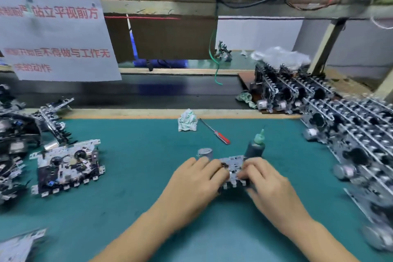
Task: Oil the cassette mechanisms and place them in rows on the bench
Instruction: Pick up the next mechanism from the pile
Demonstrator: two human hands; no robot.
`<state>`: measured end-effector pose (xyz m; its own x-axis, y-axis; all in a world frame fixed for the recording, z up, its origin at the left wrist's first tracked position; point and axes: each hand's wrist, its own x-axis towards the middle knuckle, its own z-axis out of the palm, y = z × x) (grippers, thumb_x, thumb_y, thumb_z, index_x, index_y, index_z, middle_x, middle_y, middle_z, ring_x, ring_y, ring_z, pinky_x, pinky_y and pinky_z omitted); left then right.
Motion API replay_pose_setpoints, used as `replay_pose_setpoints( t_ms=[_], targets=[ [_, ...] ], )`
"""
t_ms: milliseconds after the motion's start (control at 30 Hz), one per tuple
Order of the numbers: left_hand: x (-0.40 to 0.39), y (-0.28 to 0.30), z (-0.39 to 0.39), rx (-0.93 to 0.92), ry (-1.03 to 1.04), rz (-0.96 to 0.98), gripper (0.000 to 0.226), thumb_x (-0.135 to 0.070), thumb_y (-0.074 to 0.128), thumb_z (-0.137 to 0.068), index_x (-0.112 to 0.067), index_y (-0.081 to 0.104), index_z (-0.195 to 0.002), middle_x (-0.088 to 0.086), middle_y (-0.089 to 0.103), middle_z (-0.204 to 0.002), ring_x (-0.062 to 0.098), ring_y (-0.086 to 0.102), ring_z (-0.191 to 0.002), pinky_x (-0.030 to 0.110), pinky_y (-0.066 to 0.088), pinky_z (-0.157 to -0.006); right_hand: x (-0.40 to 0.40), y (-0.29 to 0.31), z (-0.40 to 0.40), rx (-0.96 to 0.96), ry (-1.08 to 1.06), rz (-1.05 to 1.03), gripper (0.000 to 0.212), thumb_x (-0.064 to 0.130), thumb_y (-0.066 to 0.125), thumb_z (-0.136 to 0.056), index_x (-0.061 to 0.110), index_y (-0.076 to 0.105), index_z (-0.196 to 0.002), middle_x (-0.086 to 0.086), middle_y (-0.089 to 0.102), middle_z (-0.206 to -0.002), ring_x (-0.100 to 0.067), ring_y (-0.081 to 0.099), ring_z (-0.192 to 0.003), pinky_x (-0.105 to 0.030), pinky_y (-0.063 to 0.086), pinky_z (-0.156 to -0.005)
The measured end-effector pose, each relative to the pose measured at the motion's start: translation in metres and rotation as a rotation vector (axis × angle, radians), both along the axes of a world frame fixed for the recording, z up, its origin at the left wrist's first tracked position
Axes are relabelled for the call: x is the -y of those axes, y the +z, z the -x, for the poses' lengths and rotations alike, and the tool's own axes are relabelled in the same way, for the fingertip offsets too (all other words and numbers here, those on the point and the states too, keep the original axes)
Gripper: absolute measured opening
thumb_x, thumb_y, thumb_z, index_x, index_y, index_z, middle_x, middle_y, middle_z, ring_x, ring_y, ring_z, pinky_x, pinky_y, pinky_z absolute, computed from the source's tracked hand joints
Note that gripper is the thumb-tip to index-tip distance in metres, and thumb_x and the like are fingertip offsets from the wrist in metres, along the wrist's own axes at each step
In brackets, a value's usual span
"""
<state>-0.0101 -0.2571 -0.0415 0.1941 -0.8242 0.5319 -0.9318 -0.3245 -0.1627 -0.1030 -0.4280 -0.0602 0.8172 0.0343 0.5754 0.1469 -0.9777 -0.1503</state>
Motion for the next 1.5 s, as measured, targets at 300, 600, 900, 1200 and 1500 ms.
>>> replay_pose_setpoints(
  t_ms=[300,600,900,1200,1500],
  targets=[
    [-0.011,-0.038,-0.021,-0.444,-0.147,0.035,0.084,-0.073,0.065,-0.065,-0.030,0.042,-0.133,-0.007,0.035,-0.141,0.007,0.030,-0.132,0.022,0.020,-0.111,0.011,-0.021,0.023,0.132,0.085,-0.023,0.026,0.048,0.051,-0.091,0.022,0.052,-0.097,0.004,0.047,-0.099,-0.013,0.052,-0.087,-0.019,0.044,-0.073],
    [-0.017,-0.046,-0.037,-0.967,-0.090,0.007,0.112,-0.063,0.082,-0.052,-0.056,0.013,-0.140,-0.035,0.016,-0.147,-0.006,0.018,-0.139,0.024,0.020,-0.115,0.012,-0.020,0.021,0.039,-0.074,-0.389,0.023,0.050,0.046,-0.089,0.029,0.052,-0.096,0.019,0.048,-0.097,0.005,0.049,-0.086,-0.015,0.041,-0.071],
    [-0.018,-0.047,-0.036,-0.898,-0.051,0.034,0.109,-0.070,0.080,-0.043,-0.058,0.022,-0.133,-0.025,0.031,-0.130,-0.001,0.037,-0.125,0.017,0.031,-0.104,0.014,-0.027,0.017,-0.120,-0.079,-0.523,0.012,0.046,0.046,-0.086,0.036,0.050,-0.090,0.021,0.052,-0.094,-0.001,0.055,-0.087,-0.019,0.044,-0.074],
    [-0.018,-0.046,-0.032,-0.915,-0.062,0.034,0.104,-0.063,0.081,-0.052,-0.056,0.020,-0.135,-0.033,0.026,-0.134,-0.003,0.032,-0.130,0.016,0.027,-0.108,0.015,-0.029,0.016,-0.120,-0.094,-0.579,0.003,0.031,0.054,-0.088,0.033,0.053,-0.089,0.018,0.055,-0.094,-0.003,0.056,-0.086,-0.017,0.043,-0.072],
    [-0.020,-0.041,-0.033,-0.924,-0.058,0.016,0.107,-0.067,0.081,-0.047,-0.060,0.018,-0.134,-0.040,0.028,-0.133,-0.009,0.030,-0.129,0.015,0.024,-0.107,0.014,-0.026,0.016,-0.145,-0.098,-0.599,0.004,0.036,0.051,-0.088,0.033,0.053,-0.089,0.017,0.055,-0.093,-0.005,0.056,-0.087,-0.018,0.043,-0.073]
  ],
)
